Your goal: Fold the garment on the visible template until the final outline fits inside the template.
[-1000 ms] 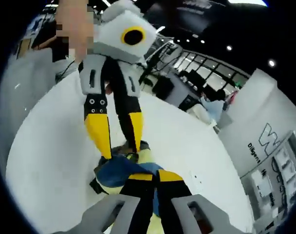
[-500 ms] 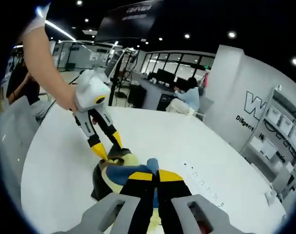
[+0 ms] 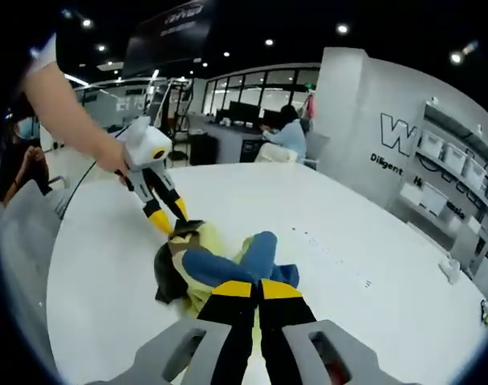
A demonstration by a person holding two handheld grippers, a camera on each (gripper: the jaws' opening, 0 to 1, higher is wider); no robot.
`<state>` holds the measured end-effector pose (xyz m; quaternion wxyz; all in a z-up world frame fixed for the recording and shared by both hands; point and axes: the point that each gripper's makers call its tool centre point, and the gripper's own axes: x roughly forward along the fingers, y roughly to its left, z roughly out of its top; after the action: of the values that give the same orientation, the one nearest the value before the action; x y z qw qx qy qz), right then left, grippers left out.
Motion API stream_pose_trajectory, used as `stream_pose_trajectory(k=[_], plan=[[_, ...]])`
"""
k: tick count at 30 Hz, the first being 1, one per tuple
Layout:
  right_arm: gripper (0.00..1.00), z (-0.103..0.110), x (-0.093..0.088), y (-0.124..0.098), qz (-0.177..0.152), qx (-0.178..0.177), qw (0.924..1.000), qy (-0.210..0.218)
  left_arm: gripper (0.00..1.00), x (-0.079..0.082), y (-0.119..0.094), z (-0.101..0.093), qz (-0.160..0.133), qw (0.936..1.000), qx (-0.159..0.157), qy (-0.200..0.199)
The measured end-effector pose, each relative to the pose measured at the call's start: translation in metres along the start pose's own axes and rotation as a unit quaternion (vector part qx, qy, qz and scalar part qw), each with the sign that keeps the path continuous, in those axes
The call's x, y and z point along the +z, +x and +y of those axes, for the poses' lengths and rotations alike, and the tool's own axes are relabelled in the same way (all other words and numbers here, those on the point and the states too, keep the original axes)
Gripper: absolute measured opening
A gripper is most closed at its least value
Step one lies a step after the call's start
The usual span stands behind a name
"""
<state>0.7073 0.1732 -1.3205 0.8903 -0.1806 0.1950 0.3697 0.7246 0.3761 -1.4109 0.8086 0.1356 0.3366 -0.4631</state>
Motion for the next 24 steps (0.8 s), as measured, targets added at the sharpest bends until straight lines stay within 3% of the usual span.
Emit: stream_pose_trajectory(k=[3, 8, 11, 13, 15, 17, 18, 20, 22, 24], plan=[[0.00, 0.000, -0.016, -0.003, 0.012, -0.002, 0.9998, 0.018, 0.21, 0.002, -0.001, -0.002, -0.003, 0.9998, -0.020, 0.002], [0.00, 0.008, -0.045, -0.006, 0.035, 0.002, 0.9988, 0.035, 0.19, -0.004, 0.004, -0.015, 0.021, 0.9971, -0.070, 0.021], [0.00, 0.015, -0.061, -0.006, 0.050, 0.007, 0.9978, 0.043, 0.16, -0.009, 0.007, -0.018, 0.040, 0.9953, -0.080, 0.037], [0.00, 0.019, -0.070, -0.006, 0.061, 0.012, 0.9968, 0.049, 0.12, -0.004, 0.006, -0.023, 0.032, 0.9944, -0.093, 0.040], [0.00, 0.023, -0.078, -0.007, 0.070, 0.014, 0.9961, 0.052, 0.07, -0.001, 0.004, -0.031, 0.030, 0.9923, -0.112, 0.042], [0.00, 0.024, -0.085, -0.009, 0.081, 0.014, 0.9952, 0.052, 0.10, -0.005, 0.002, -0.039, 0.043, 0.9884, -0.134, 0.057], [0.00, 0.025, -0.088, -0.010, 0.086, 0.015, 0.9946, 0.056, 0.12, -0.007, 0.002, -0.037, 0.050, 0.9877, -0.129, 0.072], [0.00, 0.027, -0.092, -0.013, 0.090, 0.015, 0.9946, 0.051, 0.16, -0.008, 0.004, -0.019, 0.059, 0.9899, -0.088, 0.095], [0.02, 0.030, -0.092, -0.018, 0.090, 0.018, 0.9945, 0.051, 0.17, -0.002, 0.005, -0.014, 0.042, 0.9929, -0.083, 0.074], [0.07, 0.032, -0.092, -0.022, 0.090, 0.020, 0.9945, 0.049, 0.17, -0.002, 0.006, -0.013, 0.044, 0.9932, -0.083, 0.070]])
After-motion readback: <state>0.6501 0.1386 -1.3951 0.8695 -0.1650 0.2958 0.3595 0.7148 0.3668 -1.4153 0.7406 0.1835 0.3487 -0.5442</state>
